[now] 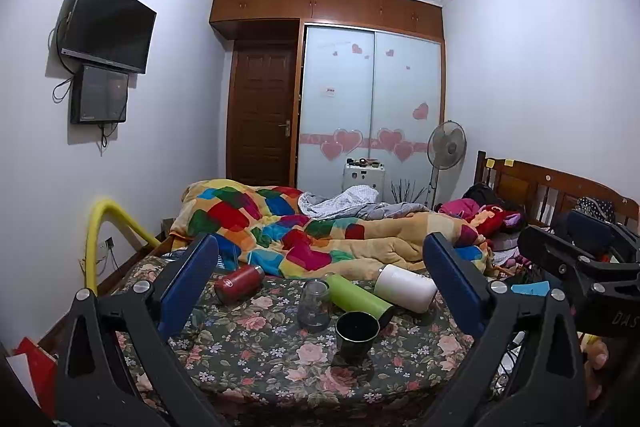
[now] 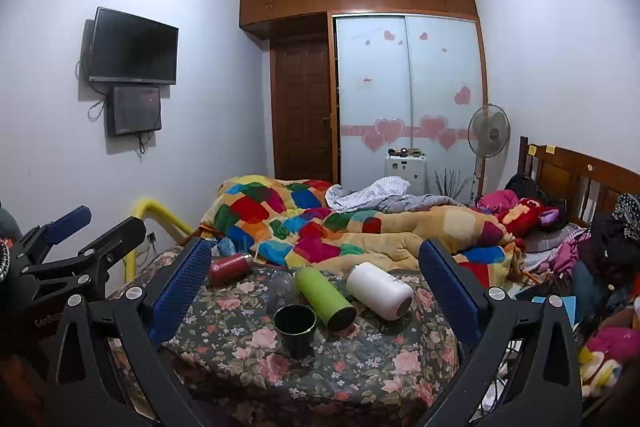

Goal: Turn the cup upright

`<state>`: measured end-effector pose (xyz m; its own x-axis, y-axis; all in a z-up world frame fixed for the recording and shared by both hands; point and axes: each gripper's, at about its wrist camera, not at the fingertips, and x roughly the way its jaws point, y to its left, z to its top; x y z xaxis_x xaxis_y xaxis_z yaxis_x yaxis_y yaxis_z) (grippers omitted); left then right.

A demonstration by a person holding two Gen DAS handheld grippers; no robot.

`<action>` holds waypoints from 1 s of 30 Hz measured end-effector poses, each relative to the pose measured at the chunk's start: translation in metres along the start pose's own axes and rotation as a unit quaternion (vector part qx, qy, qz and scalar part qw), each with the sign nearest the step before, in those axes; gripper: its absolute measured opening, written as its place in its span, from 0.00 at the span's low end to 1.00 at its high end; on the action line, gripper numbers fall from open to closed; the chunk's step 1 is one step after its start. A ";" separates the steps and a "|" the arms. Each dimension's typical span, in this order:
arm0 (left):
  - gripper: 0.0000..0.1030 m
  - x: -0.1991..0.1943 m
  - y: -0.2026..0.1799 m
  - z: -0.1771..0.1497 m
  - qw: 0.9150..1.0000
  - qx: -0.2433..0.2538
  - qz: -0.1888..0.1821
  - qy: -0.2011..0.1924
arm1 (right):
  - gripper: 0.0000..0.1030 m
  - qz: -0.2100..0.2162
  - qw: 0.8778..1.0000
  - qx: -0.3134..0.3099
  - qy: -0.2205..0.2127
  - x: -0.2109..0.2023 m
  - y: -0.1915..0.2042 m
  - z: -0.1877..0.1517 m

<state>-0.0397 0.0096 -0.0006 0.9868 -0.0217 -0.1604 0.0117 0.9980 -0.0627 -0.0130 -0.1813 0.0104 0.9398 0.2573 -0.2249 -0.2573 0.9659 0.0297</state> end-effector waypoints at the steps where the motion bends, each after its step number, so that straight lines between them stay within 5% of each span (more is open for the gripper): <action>1: 1.00 0.000 -0.001 -0.001 1.000 0.001 0.001 0.000 | 1.00 0.000 1.000 0.000 0.000 0.000 0.000 0.000; 30: 1.00 0.008 -0.005 -0.005 1.000 0.007 -0.004 0.006 | 1.00 0.005 1.000 -0.001 0.006 -0.003 0.001 0.002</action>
<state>-0.0331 0.0039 -0.0068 0.9847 -0.0295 -0.1720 0.0211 0.9985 -0.0501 -0.0158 -0.1807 0.0128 0.9345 0.2656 -0.2370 -0.2664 0.9634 0.0294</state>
